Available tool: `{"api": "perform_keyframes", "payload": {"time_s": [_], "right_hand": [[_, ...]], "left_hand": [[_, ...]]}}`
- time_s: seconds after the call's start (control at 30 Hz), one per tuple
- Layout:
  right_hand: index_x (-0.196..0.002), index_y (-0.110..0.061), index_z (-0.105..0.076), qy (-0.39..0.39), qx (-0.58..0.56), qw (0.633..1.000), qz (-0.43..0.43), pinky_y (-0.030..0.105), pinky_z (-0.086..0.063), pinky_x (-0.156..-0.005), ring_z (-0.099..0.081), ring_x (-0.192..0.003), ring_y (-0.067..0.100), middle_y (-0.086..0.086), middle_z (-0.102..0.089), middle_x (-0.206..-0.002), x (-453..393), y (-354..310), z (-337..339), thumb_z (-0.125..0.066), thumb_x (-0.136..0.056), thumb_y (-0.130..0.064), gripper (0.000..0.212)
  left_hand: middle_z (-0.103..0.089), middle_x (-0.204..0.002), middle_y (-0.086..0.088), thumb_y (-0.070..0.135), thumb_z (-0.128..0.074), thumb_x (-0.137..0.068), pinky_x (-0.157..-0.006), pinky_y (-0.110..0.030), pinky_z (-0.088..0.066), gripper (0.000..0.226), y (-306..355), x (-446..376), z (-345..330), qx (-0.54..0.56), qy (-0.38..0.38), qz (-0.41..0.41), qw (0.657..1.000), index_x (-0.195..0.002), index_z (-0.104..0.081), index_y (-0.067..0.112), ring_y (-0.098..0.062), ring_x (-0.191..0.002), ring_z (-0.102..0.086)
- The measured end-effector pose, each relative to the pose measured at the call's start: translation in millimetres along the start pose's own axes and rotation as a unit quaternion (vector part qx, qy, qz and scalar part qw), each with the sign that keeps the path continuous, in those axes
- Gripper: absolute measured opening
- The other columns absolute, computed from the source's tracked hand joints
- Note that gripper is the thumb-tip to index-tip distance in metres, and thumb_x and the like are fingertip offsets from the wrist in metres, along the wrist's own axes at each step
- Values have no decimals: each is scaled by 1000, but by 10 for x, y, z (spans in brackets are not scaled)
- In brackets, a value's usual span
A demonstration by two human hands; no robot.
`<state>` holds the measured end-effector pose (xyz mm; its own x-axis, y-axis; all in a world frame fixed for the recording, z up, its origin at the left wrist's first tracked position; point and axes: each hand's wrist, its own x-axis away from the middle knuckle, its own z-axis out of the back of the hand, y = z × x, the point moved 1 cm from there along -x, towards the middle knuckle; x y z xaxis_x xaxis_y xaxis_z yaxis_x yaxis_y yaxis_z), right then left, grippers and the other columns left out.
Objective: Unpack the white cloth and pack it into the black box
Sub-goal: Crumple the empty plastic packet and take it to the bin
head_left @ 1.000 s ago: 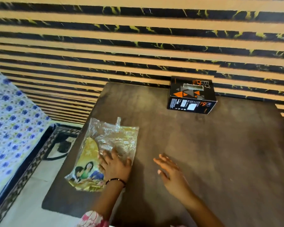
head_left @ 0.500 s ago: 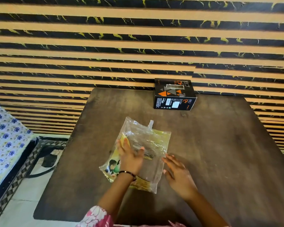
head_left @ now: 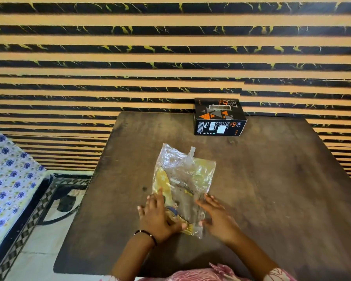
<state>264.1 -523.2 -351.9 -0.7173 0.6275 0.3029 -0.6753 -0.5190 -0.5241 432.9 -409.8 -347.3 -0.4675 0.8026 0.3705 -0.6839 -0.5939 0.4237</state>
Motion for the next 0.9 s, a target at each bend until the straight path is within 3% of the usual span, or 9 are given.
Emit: {"api": "perform_keyframes", "payload": {"time_s": [0.13, 0.23, 0.37, 0.43, 0.5, 0.6, 0.7, 0.8, 0.9], "right_hand": [[-140, -32, -34, -11, -65, 998, -1, 18, -9, -109, -12, -142, 8, -13, -18, -151, -69, -67, -39, -66, -81, -25, 68], [-130, -35, -44, 0, -258, 966, -29, 15, -32, -101, -39, -131, 8, -8, -47, -138, -97, -151, -25, -71, -77, -14, 63], [-127, -18, -49, 72, -447, 890, -51, 12, -46, -76, -59, -110, 34, 3, -58, -127, -58, -159, 113, -67, -73, 11, 64], [-130, -19, -47, 73, -470, 877, -59, 18, -51, -73, -64, -94, 27, 1, -62, -113, -17, -137, 171, -69, -70, 11, 70], [-130, -33, -42, 51, -458, 886, -58, 26, -56, -79, -63, -94, 14, -4, -62, -113, 26, -126, 188, -78, -64, 0, 82], [-134, -41, -39, 47, -383, 921, -60, 37, -51, -95, -58, -113, 8, -11, -58, -127, 92, -120, 186, -83, -48, -28, 98], [-130, -29, -49, 69, -326, 940, -70, 35, -49, -97, -62, -105, 7, -10, -65, -113, 153, -145, 215, -81, -56, -22, 81], [-124, -20, -55, 110, -305, 942, -85, 17, -48, -86, -61, -97, 6, -10, -65, -102, 238, -134, 229, -79, -66, -15, 63], [-122, -13, -57, 137, -311, 936, -96, 4, -43, -73, -59, -93, 3, -8, -64, -99, 325, -50, 200, -77, -68, -7, 58]], "left_hand": [[-22, -151, -11, 53, -63, -72, -111, -50, -25, 112, 261, -19, -110, -39, -13, -54, 998, -146, 13, 17, -30, -137, -27], [-53, -129, -16, 32, -59, -80, -90, -41, -46, 88, 372, -81, -138, 34, 9, -61, 997, -146, -3, 15, -34, -111, -56], [-69, -112, -9, 5, -55, -79, -84, -32, -51, 56, 339, -161, -24, 168, 81, -72, 980, -132, -44, 17, -27, -103, -64], [-69, -111, -3, -5, -55, -76, -82, -12, -47, 46, 345, -158, 32, 227, 95, -91, 965, -118, -59, 15, -13, -101, -64], [-69, -103, 5, -7, -59, -77, -75, 0, -40, 39, 399, -123, 69, 276, 77, -119, 951, -102, -67, 22, 2, -91, -62], [-68, -94, 6, -5, -66, -77, -74, -4, -43, 38, 486, -77, 82, 331, 30, -157, 930, -83, -66, 33, 0, -85, -63], [-63, -98, -5, -6, -67, -73, -78, -3, -41, 42, 543, -57, 53, 327, 34, -184, 926, -81, -65, 35, 4, -89, -58], [-59, -104, -7, -7, -65, -69, -84, -8, -42, 46, 612, -26, -50, 320, 59, -178, 929, -86, -57, 35, -1, -94, -56], [-56, -116, -4, 7, -69, -66, -95, -30, -48, 61, 668, 24, -185, 329, 97, -143, 929, -114, -44, 34, -13, -105, -57]]}}
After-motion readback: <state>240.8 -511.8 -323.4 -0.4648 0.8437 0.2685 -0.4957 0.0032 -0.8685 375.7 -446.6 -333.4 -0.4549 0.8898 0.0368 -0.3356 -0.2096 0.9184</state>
